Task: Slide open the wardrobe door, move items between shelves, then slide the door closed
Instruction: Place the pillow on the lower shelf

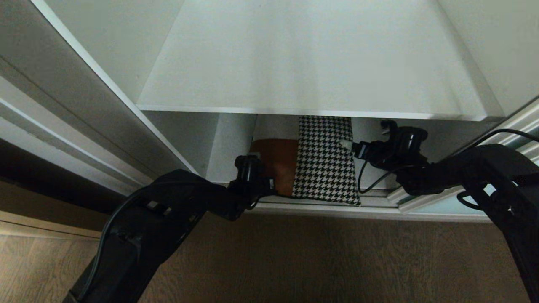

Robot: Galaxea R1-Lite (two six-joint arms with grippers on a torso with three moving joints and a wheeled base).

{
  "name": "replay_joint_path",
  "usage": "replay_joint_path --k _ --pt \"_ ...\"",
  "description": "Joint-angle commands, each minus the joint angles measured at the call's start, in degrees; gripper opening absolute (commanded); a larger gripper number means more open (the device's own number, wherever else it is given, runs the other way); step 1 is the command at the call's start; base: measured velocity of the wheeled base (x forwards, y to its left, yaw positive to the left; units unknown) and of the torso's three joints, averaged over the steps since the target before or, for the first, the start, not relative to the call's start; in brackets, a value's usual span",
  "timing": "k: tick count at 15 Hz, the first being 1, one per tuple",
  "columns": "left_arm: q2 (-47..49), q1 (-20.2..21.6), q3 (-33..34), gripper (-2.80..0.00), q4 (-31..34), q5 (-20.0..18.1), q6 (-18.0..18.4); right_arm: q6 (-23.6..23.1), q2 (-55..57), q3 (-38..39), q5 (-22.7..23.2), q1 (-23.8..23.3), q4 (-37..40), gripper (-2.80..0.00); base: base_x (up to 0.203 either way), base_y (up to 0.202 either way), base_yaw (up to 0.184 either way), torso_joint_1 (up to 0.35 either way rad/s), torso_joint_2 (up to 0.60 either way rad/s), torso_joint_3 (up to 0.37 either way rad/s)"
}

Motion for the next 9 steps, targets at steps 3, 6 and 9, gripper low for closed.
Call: replay_joint_path --k 3,6,9 --pt "0.16 -0.08 -0.38 -2.80 -0.24 -1.04 -0.17 0.17 -5.77 3.80 0.27 1.77 1.40 -2.80 0.000 0.000 0.000 0.000 0.00 0.000" --pt "-1.34 0.00 0.06 -2.80 0.09 -1.24 -1.90 0.15 -8.59 7.03 0.86 3.94 8.02 -2.80 0.000 0.000 0.000 0.000 0.00 0.000" --pt "-1.43 0.00 -0.38 -2.80 0.32 -2.45 -3.18 -1.09 -9.65 14.83 1.00 4.91 8.95 -2.80 0.000 0.000 0.000 0.000 0.00 0.000"
